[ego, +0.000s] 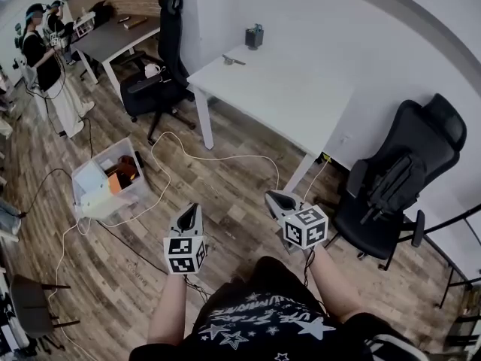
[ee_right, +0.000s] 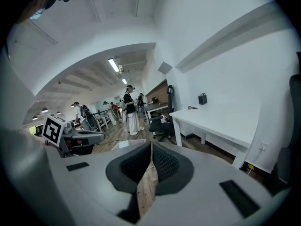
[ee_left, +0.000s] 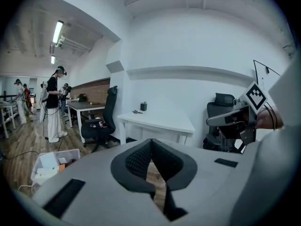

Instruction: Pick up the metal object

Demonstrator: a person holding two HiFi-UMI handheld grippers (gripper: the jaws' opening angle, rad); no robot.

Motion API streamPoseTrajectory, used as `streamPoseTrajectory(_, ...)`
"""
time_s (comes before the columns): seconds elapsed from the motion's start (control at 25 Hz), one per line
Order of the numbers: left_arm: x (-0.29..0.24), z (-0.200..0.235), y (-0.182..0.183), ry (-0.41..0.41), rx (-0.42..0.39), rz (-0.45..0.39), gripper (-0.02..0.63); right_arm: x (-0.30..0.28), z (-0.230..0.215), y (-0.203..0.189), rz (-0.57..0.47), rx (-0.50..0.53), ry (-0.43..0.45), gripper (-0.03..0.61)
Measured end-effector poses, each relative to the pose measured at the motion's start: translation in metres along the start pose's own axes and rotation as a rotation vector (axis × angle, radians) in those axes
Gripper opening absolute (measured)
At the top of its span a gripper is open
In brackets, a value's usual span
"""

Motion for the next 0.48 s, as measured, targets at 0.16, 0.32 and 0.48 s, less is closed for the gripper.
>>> streamPoseTrajectory(0.16,-0.001,0.008,-0.005,0.006,0.014,0.001,0.020,-0.008,-0.004,-0.004,0.008,-0.014,-0.010,0.049)
streamPoseTrajectory(0.32,-0.014,0.016,-0.008,0.030,0.027,0.022,0.020,-0.027,-0.020,0.000,0.012,-0.033,-0.006,0.049)
streamPoseTrajectory(0.48,-0.044,0.031,0.001,0.051,0.019,0.037,0.020,-0.066,-0.044,0.011,0.015,-0.045,0.008,0.049)
Point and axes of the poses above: the fingertips, and each gripper's own axes: x backward along the fingers, z to its left, y out of its top, the point moved 7 cm from there along x, backward along the fingers, and after that the axes turned 3 degrees about -y, right-handed, at the moved point
